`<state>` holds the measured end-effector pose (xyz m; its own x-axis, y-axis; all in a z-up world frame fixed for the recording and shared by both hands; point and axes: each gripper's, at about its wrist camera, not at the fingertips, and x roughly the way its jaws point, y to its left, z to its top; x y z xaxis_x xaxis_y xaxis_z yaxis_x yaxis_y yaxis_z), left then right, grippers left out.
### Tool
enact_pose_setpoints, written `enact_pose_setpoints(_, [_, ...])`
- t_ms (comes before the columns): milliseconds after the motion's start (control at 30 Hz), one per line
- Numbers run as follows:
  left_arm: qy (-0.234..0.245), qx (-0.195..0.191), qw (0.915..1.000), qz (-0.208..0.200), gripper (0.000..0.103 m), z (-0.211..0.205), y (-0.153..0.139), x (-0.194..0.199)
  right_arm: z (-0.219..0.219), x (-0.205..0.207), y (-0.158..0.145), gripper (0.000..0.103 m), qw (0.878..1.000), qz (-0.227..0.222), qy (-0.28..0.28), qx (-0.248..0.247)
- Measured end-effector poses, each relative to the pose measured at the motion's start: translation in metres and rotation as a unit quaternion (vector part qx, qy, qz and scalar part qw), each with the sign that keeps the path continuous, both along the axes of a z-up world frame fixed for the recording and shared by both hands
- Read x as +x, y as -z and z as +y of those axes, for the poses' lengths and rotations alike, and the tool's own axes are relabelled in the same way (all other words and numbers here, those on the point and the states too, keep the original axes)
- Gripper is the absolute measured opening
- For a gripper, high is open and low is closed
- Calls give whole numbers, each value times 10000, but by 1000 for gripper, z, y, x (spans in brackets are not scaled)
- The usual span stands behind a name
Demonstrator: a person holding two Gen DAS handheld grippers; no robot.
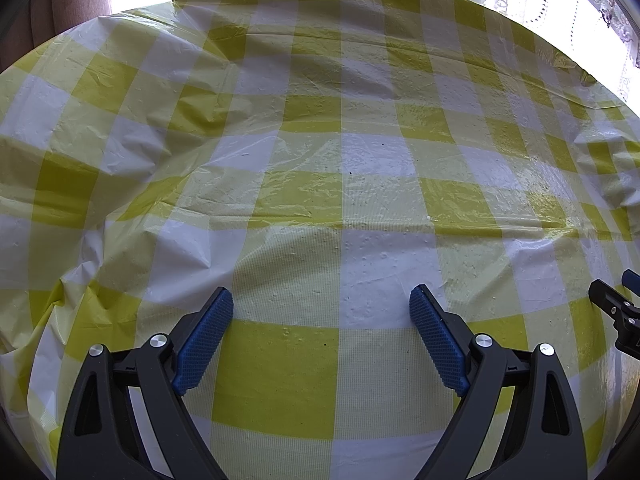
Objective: Organize fruits
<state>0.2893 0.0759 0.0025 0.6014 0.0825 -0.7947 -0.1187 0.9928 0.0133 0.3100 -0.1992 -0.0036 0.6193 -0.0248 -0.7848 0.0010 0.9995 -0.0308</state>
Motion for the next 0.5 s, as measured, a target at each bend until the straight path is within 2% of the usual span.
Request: enact_pose_setpoints(500, [0, 0, 10000, 0, 88, 0, 0, 0, 0, 0, 0, 102, 10000, 0, 1, 0])
